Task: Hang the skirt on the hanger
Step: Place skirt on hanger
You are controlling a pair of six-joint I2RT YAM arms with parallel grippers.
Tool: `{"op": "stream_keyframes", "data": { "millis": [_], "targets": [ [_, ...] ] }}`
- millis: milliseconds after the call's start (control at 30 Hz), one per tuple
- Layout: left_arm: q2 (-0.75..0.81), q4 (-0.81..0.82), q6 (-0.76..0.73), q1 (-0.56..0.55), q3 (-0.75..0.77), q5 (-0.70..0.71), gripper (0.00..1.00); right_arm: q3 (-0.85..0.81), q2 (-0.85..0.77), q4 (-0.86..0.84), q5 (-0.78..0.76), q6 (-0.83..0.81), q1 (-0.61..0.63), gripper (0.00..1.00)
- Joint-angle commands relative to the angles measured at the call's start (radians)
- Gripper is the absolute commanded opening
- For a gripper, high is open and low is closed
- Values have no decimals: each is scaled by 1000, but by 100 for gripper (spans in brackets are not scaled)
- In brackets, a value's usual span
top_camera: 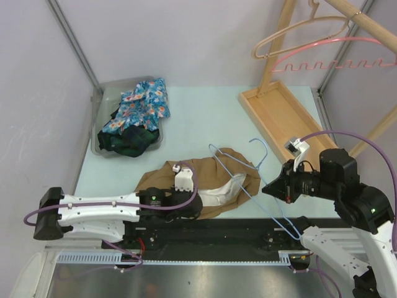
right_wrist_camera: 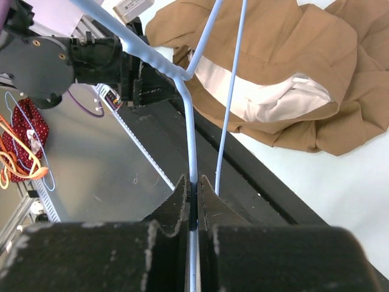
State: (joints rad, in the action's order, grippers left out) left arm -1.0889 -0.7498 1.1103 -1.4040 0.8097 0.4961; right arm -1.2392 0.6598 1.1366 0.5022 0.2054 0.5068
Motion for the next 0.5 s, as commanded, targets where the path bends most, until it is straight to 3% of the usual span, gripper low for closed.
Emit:
{"op": "stream_keyframes", "data": {
  "millis": [0,467],
  "targets": [
    [3,-63,148,-15,33,176,41,-3,-12,8,12,-18,4,0],
    [9,72,192,-13,-112,223,40,-3,24,-9,12,-29,6,0]
  ]
}}
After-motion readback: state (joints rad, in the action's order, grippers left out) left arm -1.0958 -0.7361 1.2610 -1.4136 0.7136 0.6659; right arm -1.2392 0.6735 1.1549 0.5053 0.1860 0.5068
